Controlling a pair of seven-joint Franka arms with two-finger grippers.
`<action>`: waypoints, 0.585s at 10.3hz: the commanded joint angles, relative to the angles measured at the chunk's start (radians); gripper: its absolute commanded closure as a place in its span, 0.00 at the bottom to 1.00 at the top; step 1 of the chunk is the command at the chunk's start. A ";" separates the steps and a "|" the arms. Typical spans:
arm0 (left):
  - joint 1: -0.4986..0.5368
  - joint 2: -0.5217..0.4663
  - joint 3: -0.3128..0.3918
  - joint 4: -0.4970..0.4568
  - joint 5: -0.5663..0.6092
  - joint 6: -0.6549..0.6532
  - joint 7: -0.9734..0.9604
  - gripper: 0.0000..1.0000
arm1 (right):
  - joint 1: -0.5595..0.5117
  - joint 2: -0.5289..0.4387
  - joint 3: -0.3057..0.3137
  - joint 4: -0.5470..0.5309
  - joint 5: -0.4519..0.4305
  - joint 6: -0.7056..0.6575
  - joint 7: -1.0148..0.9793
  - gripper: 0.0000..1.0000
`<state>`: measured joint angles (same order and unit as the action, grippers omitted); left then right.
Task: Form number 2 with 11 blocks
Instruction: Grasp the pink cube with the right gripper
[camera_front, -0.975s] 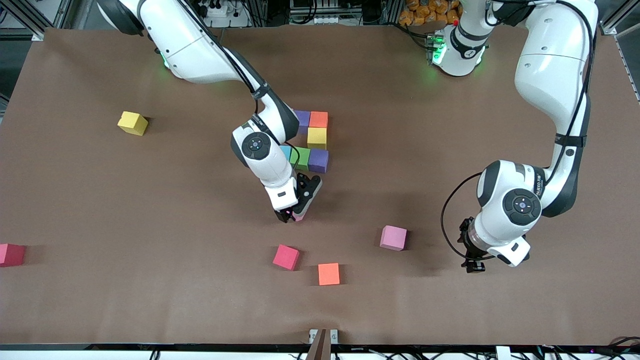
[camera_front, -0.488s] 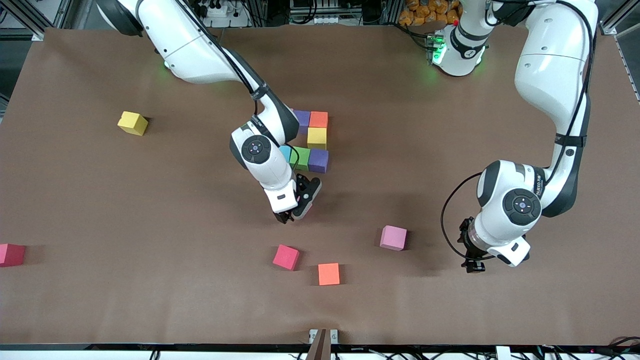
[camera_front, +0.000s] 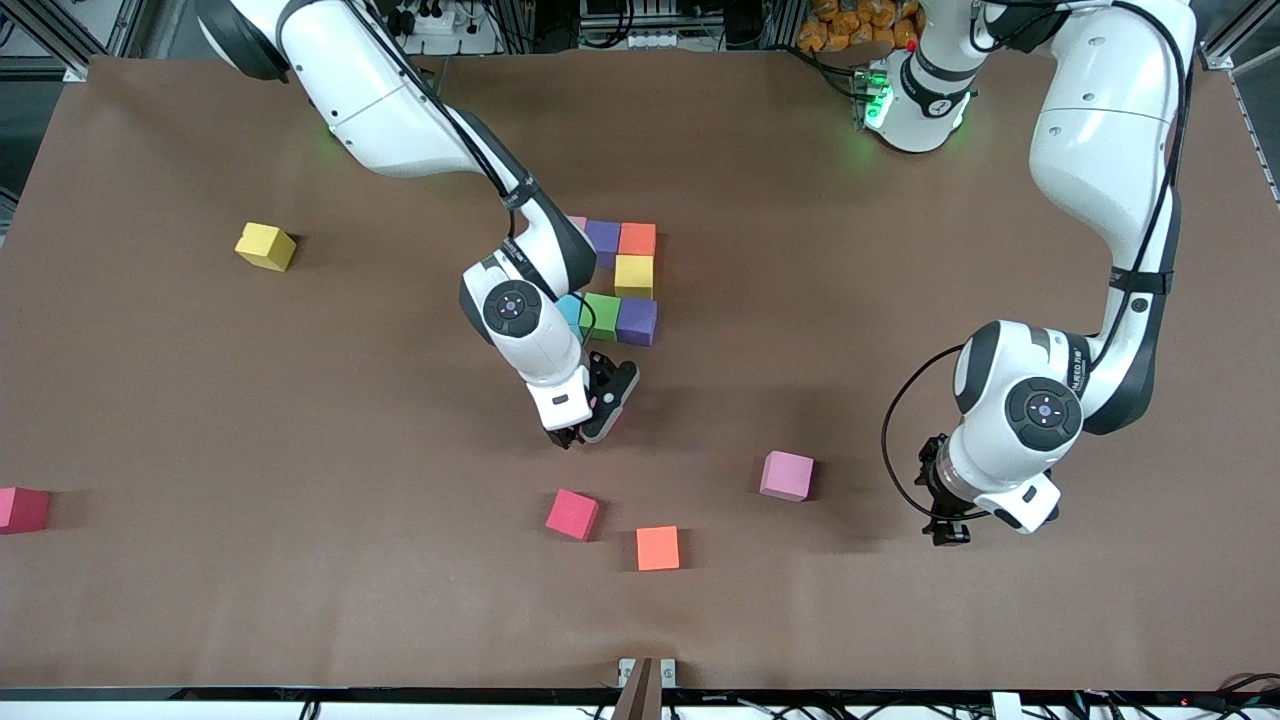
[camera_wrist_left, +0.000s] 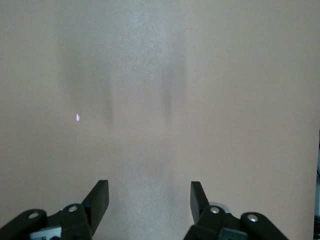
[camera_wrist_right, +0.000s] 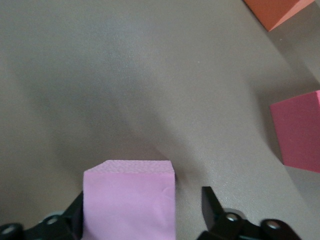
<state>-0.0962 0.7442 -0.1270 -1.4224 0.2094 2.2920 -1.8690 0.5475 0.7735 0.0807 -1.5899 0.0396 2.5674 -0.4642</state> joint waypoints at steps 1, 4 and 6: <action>-0.007 0.011 0.007 0.011 0.005 0.007 -0.021 0.26 | -0.020 0.017 0.021 0.031 0.017 -0.010 -0.027 0.40; -0.007 0.011 0.007 0.011 0.005 0.007 -0.021 0.26 | -0.027 0.010 0.019 0.033 0.019 -0.013 -0.027 1.00; -0.007 0.011 0.007 0.010 0.005 0.007 -0.021 0.26 | -0.034 -0.014 0.010 0.027 0.051 -0.030 -0.021 1.00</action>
<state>-0.0962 0.7492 -0.1265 -1.4224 0.2094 2.2921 -1.8690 0.5362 0.7727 0.0800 -1.5767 0.0508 2.5659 -0.4641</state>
